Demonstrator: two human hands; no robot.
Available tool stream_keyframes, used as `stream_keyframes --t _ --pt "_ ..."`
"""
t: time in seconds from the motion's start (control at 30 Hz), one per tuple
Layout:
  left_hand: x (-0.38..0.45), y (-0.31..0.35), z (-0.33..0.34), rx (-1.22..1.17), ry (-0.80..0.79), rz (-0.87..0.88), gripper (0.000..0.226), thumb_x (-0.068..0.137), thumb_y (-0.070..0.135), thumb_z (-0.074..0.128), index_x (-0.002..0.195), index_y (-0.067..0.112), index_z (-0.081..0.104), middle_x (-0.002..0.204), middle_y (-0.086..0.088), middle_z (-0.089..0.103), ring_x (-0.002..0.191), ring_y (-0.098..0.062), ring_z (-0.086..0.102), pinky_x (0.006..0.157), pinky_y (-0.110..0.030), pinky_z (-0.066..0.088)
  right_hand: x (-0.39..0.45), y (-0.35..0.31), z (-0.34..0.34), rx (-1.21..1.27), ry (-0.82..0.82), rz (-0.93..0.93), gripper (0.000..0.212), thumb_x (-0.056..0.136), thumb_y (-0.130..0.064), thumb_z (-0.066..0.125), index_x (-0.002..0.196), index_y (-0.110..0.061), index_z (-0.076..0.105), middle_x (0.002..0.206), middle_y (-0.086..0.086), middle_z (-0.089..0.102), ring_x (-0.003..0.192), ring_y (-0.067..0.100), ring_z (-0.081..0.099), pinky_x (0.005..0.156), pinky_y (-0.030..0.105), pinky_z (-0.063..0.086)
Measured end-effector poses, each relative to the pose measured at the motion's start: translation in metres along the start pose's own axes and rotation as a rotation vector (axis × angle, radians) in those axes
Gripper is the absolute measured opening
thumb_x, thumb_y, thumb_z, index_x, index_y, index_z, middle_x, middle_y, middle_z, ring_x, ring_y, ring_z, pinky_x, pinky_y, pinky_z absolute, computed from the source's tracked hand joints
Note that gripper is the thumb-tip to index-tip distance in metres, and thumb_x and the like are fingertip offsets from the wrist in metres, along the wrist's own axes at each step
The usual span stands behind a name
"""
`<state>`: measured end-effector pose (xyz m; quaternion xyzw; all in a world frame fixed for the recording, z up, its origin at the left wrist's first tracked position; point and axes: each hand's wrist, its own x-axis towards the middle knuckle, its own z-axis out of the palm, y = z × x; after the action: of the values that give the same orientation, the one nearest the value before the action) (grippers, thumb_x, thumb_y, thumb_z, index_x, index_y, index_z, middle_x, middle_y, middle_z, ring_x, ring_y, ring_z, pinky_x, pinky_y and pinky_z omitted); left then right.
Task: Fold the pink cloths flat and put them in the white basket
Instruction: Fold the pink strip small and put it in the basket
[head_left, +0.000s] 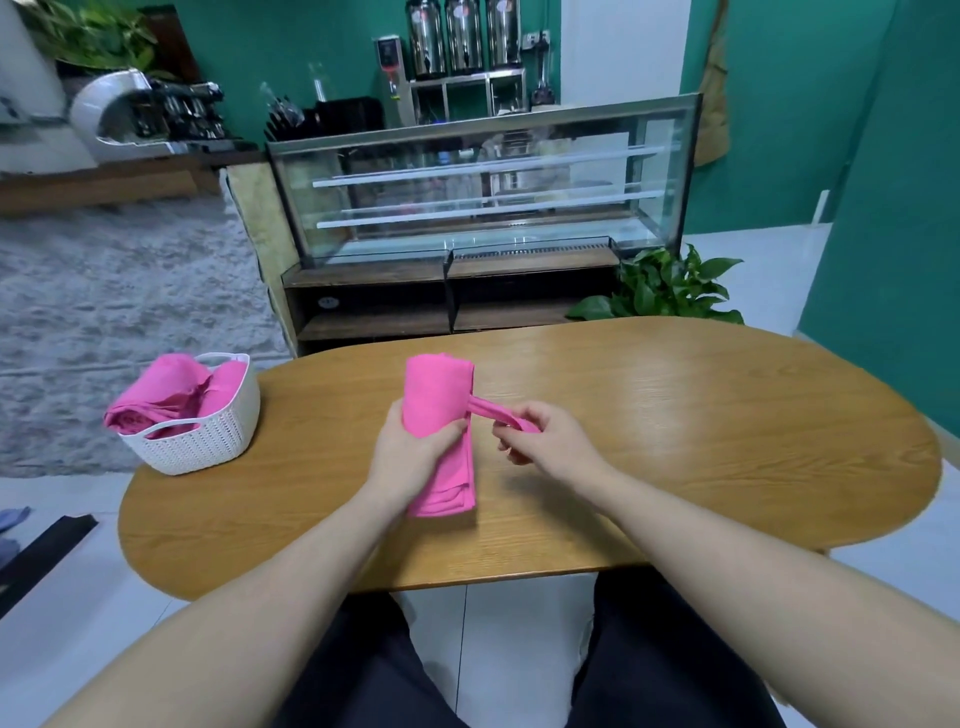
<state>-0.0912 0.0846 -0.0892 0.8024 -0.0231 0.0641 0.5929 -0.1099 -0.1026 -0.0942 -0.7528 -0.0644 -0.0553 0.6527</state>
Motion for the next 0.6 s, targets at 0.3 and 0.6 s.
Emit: stream_keyframes --t 0.3,0.6 --pt "-0.001 0.000 -0.002 -0.068 -0.058 -0.032 0.056 0.079 0.032 0.081 0.123 0.020 0.049 0.107 -0.005 0.067 0.092 -0.024 0.068 0.074 -0.036 0.056 -0.018 -0.017 -0.016 -0.045 -0.198 -0.053 0.034 0.106 -0.019 0.043 0.128 -0.039 0.057 0.085 0.006 0.067 0.063 0.015 0.056 0.063 0.024 0.048" --pt "-0.005 -0.003 -0.006 -0.115 -0.134 -0.050 0.069 0.072 0.031 0.087 0.127 0.022 0.047 0.109 -0.004 0.066 0.094 -0.022 0.069 0.074 -0.035 0.056 -0.018 -0.024 -0.026 0.054 -0.124 -0.059 0.040 0.105 -0.009 0.035 0.127 -0.030 0.062 0.081 0.004 0.069 0.059 0.016 0.054 0.057 0.027 0.044"
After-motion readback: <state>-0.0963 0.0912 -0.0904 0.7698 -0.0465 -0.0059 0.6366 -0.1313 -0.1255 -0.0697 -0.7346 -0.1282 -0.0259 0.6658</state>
